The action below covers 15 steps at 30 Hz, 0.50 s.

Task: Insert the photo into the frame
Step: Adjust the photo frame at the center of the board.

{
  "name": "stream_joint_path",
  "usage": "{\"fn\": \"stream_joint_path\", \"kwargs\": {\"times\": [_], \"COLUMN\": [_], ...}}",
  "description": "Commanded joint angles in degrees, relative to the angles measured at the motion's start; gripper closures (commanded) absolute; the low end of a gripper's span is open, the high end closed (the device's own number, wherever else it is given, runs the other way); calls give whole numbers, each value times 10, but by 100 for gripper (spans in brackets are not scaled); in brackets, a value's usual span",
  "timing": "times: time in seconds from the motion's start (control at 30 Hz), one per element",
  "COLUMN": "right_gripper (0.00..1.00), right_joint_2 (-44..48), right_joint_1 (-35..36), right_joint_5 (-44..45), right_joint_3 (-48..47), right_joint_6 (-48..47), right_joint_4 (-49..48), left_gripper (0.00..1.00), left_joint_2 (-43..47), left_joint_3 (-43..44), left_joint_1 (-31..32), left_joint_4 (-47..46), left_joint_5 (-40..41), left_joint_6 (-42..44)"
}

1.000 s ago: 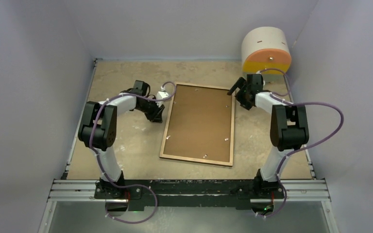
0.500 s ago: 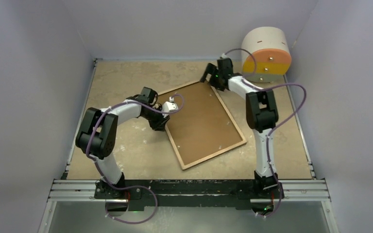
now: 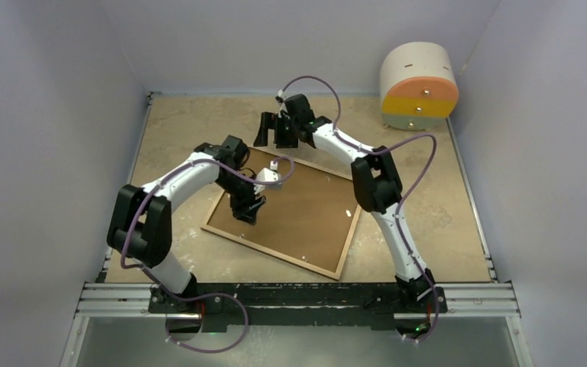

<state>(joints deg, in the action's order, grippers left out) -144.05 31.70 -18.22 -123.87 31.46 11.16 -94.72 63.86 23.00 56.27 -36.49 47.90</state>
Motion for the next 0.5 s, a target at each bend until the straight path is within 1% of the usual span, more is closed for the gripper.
{"fn": "stream_joint_path", "kwargs": {"times": [0.0,0.03,0.1,0.2,0.23,0.3,0.33,0.4,0.47], "right_gripper": [1,1,1,1,1,1,1,1,1], "right_joint_2": [145,164,198,240,258,314,347,425,507], "right_joint_1": [-25,-29,-38,-52,-57,-71,-80,-98,-112], "right_joint_5": [-5,0,17,47,61,90,101,124,151], "right_joint_3": [77,88,98,119,150,232,291,417,536], "right_joint_6": [-44,-56,-78,-86,-83,-63,-52,-31,-14], "right_joint_4": [-23,-27,-6,53,75,99,100,81,56], "left_gripper": [45,45,45,47,48,51,52,55,57], "left_joint_2": [34,31,25,4,-5,-29,-43,-78,-103], "left_joint_3": [69,85,114,148,152,153,154,156,148], "left_joint_1": [-28,-42,-82,-160,-193,-243,-265,-307,-334], "left_joint_4": [67,85,98,77,57,9,-14,-45,-72], "left_joint_5": [-3,-6,-6,13,27,64,80,99,114], "left_joint_6": [89,100,109,105,94,68,56,37,27]}}
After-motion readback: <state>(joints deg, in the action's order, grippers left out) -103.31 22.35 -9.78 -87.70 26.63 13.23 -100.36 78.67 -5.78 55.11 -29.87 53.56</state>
